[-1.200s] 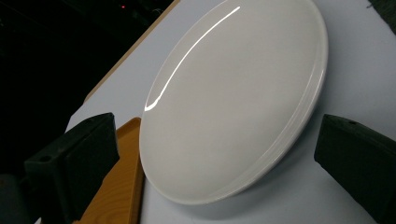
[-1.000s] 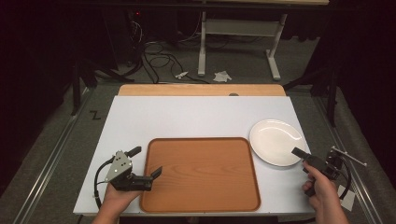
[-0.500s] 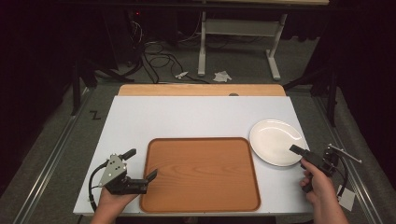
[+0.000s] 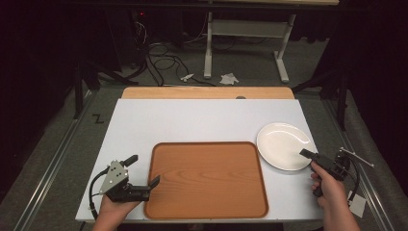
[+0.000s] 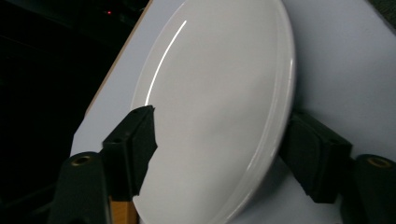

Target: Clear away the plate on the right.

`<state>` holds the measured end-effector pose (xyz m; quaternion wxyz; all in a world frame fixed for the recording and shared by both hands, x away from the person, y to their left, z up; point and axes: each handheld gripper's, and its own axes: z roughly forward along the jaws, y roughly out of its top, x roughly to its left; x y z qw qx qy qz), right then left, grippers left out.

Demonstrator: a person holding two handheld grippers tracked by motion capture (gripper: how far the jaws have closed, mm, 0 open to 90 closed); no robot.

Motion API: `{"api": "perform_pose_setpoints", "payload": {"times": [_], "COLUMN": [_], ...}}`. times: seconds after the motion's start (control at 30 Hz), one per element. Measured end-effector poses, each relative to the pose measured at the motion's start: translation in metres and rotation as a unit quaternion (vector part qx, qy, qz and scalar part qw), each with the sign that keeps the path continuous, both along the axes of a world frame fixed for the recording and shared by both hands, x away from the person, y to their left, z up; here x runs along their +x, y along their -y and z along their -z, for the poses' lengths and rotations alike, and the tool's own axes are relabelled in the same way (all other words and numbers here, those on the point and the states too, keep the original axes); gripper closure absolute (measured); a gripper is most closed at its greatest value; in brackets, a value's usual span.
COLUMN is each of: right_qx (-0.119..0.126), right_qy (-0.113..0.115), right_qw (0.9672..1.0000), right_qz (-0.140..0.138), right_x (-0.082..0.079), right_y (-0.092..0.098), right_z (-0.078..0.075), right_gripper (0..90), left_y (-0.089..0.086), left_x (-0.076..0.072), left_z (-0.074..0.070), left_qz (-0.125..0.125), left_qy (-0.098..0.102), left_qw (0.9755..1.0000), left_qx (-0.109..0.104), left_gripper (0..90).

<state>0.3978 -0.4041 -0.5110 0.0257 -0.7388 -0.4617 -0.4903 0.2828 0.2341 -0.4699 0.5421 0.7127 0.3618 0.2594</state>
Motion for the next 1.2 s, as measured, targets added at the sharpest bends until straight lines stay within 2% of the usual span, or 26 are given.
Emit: {"api": "perform_pose_setpoints", "payload": {"times": [0.17,0.2,0.57,0.97,1.07,1.2], "right_qx": [-0.005,-0.009,0.013,0.012,0.012,0.006], "right_qy": [-0.005,-0.009,-0.015,-0.02,-0.026,-0.029], "right_qw": [1.0,0.9999,0.9998,0.9996,0.9994,0.9993], "right_qz": [0.004,0.008,0.01,0.017,0.021,0.022], "right_x": [-0.001,-0.001,-0.001,-0.002,-0.002,-0.002], "right_y": [0.001,0.001,0.008,0.01,0.011,0.012], "right_z": [0.001,0.001,0.005,0.007,0.008,0.009], "right_gripper": [42.2,46.8,56.0,63.7,70.7,75.8], "left_y": [0.001,0.002,0.001,0.002,0.002,0.001], "left_x": [0.0,0.001,0.0,0.0,0.0,0.0], "left_z": [0.0,0.001,0.001,0.001,0.001,0.001], "left_qz": [0.003,0.005,0.009,0.011,0.011,0.011], "left_qy": [0.0,-0.002,-0.004,-0.005,-0.005,-0.004], "left_qw": [1.0,1.0,1.0,0.9999,0.9999,0.9999], "left_qx": [0.0,0.0,-0.003,-0.003,-0.003,-0.004], "left_gripper": [0.1,0.1,0.2,0.5,0.5,0.5]}}
